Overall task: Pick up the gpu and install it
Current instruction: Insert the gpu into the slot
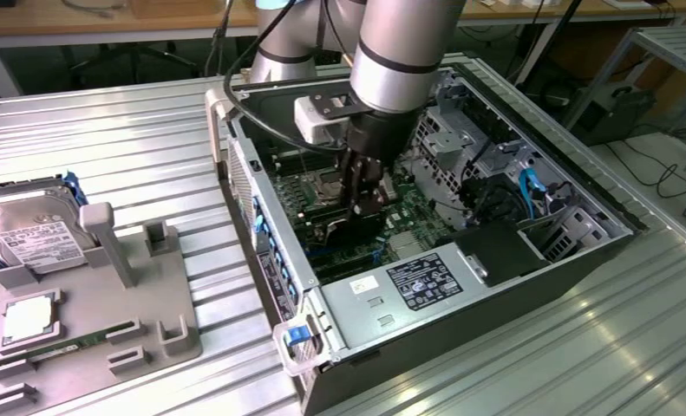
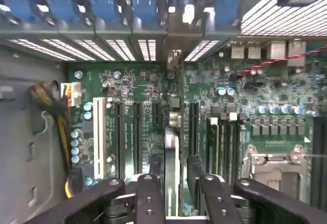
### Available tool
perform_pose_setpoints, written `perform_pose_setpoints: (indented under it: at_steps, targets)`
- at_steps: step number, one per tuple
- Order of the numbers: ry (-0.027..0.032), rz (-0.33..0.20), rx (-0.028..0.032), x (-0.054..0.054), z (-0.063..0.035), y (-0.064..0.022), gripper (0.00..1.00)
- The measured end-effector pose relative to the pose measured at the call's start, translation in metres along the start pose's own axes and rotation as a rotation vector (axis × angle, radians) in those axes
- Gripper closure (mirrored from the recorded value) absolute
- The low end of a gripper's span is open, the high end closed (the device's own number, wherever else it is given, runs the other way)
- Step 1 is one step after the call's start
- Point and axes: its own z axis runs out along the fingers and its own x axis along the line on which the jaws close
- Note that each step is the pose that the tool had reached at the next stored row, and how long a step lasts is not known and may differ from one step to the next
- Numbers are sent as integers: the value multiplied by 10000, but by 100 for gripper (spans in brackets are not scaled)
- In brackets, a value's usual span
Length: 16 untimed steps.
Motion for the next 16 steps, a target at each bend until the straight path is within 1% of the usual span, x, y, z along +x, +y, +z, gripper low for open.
perform_pose_setpoints:
  at_steps: [1, 2, 3, 5, 6, 16]
  targets:
    - [14, 0, 32, -10, -147, 4, 65]
    - [14, -1, 32, -10, -147, 4, 74]
    - [15, 0, 32, -10, -147, 4, 74]
    - [14, -1, 33, -10, -147, 4, 86]
    - [15, 0, 32, -10, -147, 4, 89]
    - [14, -1, 33, -10, -147, 4, 89]
